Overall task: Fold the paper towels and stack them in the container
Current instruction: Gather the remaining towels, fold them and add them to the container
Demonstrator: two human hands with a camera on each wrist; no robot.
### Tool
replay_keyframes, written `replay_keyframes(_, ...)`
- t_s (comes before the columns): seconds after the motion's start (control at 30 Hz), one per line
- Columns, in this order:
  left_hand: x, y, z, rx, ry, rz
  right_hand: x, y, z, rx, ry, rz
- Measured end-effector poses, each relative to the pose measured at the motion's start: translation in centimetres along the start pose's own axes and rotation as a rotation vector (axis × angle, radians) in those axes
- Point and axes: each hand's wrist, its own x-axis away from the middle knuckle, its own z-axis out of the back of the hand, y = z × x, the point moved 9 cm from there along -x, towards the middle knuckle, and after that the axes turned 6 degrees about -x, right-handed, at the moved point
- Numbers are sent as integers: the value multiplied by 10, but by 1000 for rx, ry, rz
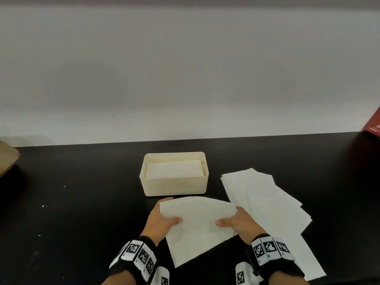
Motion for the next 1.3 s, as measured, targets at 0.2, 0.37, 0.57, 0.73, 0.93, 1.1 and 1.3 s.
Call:
replay_keyframes(0.2,1,19,8,20,25,-107,7,-21,7,-29,-11,122)
replay_keyframes(0.37,-8,-1,7,-94,3,9,1,-9,7,18,-9,42)
replay_keyframes(0.57,-15,-8,11,-157,64,6,-4,-4,9,44,113,17)
replay_keyframes(0.73,-22,55,37,-131,186,-142,-4,-85,-4,-45,148,240)
replay_keyframes(0.93,-48,133,82,-130,392,-285,-36,-168,-33,-72,173,421)
replay_keyframes(1.1,-74,111,89,-227,371,-169,-70,-153,-47,2,177,342)
replay_keyframes(1.3,-88,97,88,-166,314,-149,-85,-145,-52,47,140,317)
